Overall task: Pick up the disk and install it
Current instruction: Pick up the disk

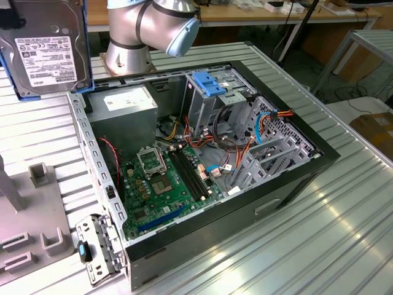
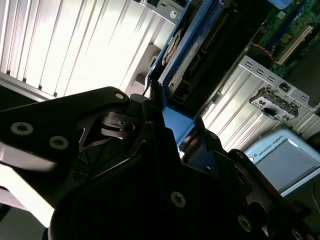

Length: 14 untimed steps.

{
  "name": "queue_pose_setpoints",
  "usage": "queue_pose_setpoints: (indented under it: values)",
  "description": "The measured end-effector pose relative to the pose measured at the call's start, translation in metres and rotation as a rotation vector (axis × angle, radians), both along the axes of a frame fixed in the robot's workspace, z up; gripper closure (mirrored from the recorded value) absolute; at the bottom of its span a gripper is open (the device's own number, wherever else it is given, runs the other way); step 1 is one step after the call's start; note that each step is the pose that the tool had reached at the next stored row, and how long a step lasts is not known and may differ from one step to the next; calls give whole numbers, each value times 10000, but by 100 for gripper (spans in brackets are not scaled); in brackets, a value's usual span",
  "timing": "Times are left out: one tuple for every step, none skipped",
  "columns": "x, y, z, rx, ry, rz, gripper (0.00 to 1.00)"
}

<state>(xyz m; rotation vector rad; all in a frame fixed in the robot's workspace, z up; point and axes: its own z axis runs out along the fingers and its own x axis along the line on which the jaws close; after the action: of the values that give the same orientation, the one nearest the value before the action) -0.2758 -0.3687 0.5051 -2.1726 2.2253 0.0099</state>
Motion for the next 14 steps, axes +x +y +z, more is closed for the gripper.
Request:
queue_pose_setpoints:
  values:
    - [35, 0, 0, -1, 1, -1, 63]
    - [123, 0, -2, 0, 1, -1, 63]
    - [160, 0, -3, -1, 1, 0, 63]
    - [223, 0, -4, -1, 1, 1, 63]
    - [294, 0, -5, -1, 1, 0, 63]
    - [361, 0, -7, -1, 1, 0, 63]
    - [454, 0, -9, -1, 2, -1, 63]
    - [504, 0, -10, -1, 1, 0, 63]
    - [603, 0, -14, 0, 1, 0, 63]
    - [670, 0, -15, -1, 2, 0, 63]
    - [728, 0, -17, -1, 1, 0, 63]
    - [768, 1, -18, -1, 2, 0, 63]
    - [834, 0, -21, 0, 1, 0, 63]
    - [866, 0, -22, -1, 1, 1, 63]
